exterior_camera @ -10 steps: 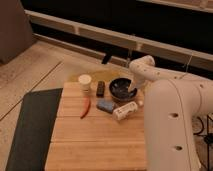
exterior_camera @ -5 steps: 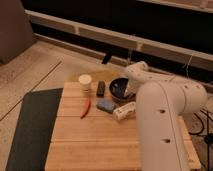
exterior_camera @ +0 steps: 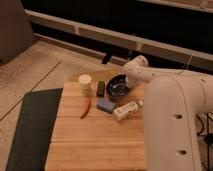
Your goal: Pick up the ceramic bowl
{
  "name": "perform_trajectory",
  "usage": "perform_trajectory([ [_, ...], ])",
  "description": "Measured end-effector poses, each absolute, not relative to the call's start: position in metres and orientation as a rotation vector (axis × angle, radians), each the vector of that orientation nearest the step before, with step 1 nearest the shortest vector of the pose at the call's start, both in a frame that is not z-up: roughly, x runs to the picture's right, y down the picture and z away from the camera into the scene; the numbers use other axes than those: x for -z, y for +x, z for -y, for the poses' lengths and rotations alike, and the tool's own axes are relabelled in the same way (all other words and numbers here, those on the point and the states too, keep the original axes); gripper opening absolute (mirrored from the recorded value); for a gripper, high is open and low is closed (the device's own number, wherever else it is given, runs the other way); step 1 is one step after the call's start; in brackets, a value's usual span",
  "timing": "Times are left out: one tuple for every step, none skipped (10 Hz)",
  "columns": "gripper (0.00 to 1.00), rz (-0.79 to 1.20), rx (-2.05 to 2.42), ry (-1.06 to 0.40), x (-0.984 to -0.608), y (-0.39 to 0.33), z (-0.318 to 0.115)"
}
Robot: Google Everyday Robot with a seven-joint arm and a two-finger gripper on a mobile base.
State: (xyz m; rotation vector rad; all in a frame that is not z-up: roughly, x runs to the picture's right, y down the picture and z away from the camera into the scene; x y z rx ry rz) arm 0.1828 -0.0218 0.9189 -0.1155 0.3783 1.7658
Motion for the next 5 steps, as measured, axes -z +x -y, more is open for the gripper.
perform_trajectory([
  [0.0, -0.352, -1.764, -0.092, -0.906, 0.181, 0.029],
  [0.0, -0.333, -1.761, -0.079, -0.897, 0.179, 0.035],
  [0.0, -0.3, -1.754, -0.056, -0.885, 0.174, 0.046],
  [0.0, -0.278, -1.753, -0.039, -0.878, 0.173, 0.056],
  [0.0, -0.262, -1.762, -0.019, -0.869, 0.174, 0.066],
])
